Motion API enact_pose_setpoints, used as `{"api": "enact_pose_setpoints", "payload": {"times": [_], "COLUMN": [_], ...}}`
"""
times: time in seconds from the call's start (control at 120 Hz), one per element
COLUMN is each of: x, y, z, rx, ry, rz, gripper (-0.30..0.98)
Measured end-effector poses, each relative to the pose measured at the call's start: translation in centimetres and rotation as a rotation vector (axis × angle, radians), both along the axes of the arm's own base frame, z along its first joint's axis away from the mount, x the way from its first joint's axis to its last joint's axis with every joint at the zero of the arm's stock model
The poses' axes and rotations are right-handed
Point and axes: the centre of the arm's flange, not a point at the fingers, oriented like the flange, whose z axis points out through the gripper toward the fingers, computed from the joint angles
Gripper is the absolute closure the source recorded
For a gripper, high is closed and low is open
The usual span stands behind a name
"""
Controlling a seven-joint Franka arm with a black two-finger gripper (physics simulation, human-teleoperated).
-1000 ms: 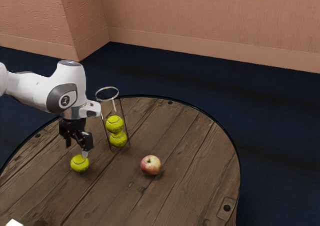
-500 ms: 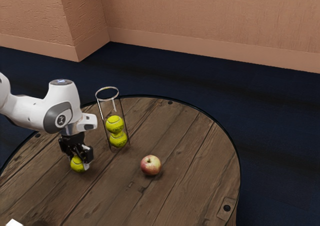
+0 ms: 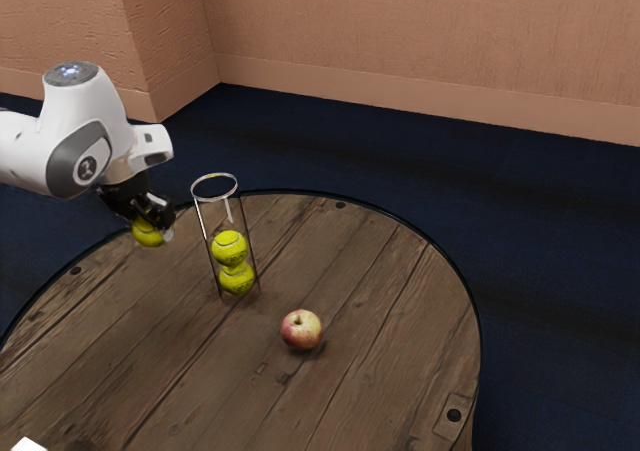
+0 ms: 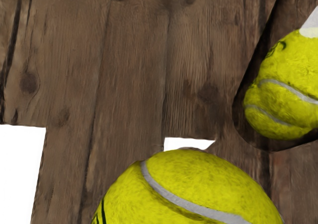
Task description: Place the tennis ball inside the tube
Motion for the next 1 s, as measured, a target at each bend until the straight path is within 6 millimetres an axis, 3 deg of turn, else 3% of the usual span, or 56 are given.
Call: {"api": "enact_pose_setpoints", "payload": {"times": [0.1, 0.225, 0.392, 0.608, 0.775, 1.0], "x": [0.8, 2.1, 5.5, 6.0, 5.7, 4.7], "y": [-1.4, -3.7, -3.1, -4.5, -5.0, -6.4], "z": [5.5, 9.4, 6.8, 6.4, 6.9, 8.9], "rx": [-0.006, -0.027, -0.081, -0.098, -0.108, -0.11], "ry": [-0.112, -0.194, -0.157, -0.153, -0.159, -0.173], "rz": [0.012, -0.004, 0.021, 0.02, 0.01, -0.04], "gripper": [0.66, 0.65, 0.65, 0.65, 0.38, 0.15]}}
